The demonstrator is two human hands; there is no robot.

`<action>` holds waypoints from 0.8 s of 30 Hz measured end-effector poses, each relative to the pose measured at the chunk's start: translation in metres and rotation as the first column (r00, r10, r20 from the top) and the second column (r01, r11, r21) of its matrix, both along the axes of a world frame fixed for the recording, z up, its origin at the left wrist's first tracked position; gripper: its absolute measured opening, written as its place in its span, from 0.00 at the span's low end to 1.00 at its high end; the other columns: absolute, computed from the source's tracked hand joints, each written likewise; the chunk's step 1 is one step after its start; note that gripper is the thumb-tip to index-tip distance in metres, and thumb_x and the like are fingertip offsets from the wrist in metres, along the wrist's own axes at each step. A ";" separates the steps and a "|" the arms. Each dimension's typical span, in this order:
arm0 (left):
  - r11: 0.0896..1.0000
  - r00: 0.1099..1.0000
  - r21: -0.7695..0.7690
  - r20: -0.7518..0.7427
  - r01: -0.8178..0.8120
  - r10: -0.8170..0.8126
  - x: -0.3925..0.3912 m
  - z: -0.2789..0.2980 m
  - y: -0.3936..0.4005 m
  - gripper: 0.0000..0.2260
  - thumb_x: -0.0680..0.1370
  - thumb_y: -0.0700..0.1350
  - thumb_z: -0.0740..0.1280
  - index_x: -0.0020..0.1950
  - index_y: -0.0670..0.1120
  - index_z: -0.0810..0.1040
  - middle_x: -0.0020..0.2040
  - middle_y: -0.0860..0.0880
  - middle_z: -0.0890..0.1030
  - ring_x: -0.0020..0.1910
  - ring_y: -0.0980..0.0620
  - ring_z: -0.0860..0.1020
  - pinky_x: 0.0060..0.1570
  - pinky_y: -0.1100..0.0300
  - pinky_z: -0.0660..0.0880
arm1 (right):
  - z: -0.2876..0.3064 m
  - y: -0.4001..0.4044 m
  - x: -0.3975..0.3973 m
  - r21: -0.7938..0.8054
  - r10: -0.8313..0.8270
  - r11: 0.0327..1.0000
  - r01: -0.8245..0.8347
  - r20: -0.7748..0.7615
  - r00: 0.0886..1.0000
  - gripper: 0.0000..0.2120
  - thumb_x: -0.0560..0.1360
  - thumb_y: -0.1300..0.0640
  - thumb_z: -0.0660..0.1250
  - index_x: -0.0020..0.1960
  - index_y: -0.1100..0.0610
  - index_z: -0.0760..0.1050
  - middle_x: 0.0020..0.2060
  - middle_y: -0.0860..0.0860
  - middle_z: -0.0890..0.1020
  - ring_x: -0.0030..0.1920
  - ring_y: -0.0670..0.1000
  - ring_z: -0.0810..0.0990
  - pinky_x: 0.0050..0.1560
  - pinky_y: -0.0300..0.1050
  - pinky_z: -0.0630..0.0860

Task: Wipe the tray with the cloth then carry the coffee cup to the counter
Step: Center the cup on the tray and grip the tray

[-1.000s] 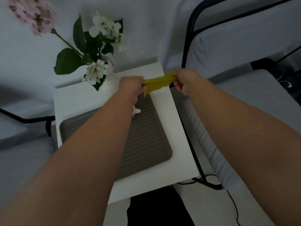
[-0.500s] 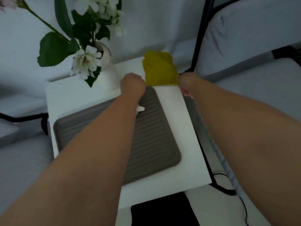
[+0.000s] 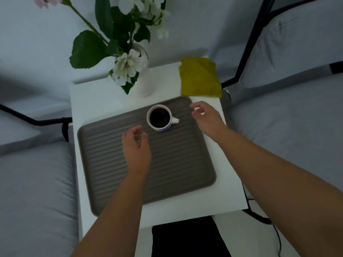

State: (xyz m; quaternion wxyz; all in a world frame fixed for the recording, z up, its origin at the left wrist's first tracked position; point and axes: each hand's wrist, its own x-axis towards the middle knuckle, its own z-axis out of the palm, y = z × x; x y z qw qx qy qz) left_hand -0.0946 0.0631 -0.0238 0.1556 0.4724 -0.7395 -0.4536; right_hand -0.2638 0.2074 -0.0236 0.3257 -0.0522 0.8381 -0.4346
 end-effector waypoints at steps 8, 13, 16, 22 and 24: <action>0.943 0.913 0.089 0.236 0.320 -0.332 -0.005 -0.020 -0.027 0.26 0.76 0.38 0.66 0.74 0.43 0.66 0.68 0.41 0.68 0.66 0.45 0.72 0.68 0.50 0.69 | -0.021 -0.040 0.027 0.077 0.170 0.981 -0.179 0.110 0.979 0.11 0.78 0.51 0.60 0.58 0.50 0.75 0.56 0.54 0.81 0.53 0.53 0.79 0.61 0.57 0.75; 0.908 0.890 0.120 0.185 0.401 -0.417 -0.013 -0.022 -0.031 0.26 0.75 0.36 0.65 0.73 0.44 0.67 0.68 0.42 0.69 0.67 0.47 0.70 0.69 0.56 0.66 | -0.038 -0.046 0.031 0.119 0.158 0.979 -0.165 0.068 0.985 0.06 0.76 0.47 0.60 0.46 0.49 0.72 0.48 0.54 0.82 0.49 0.58 0.81 0.55 0.60 0.77; 0.909 0.896 0.147 0.168 0.390 -0.412 -0.010 -0.023 -0.029 0.28 0.75 0.34 0.64 0.75 0.45 0.65 0.69 0.42 0.69 0.68 0.48 0.70 0.69 0.60 0.64 | -0.040 -0.046 0.036 0.129 0.150 0.979 -0.157 0.060 0.987 0.07 0.77 0.48 0.59 0.48 0.50 0.72 0.48 0.54 0.82 0.48 0.56 0.81 0.54 0.58 0.77; 0.911 0.901 0.142 0.149 0.387 -0.406 0.006 -0.018 -0.026 0.29 0.75 0.34 0.63 0.75 0.47 0.64 0.69 0.43 0.69 0.69 0.48 0.69 0.70 0.57 0.65 | -0.032 -0.046 0.052 0.115 0.147 0.982 -0.152 0.049 0.988 0.04 0.78 0.51 0.58 0.47 0.50 0.70 0.47 0.55 0.82 0.48 0.56 0.81 0.52 0.55 0.78; 0.917 0.912 0.145 0.131 0.371 -0.389 0.015 -0.018 -0.025 0.29 0.75 0.35 0.63 0.75 0.47 0.64 0.69 0.43 0.69 0.68 0.47 0.69 0.69 0.50 0.67 | -0.031 -0.048 0.058 0.106 0.156 0.982 -0.158 0.033 0.987 0.05 0.79 0.52 0.58 0.47 0.50 0.70 0.47 0.54 0.82 0.48 0.55 0.81 0.50 0.51 0.76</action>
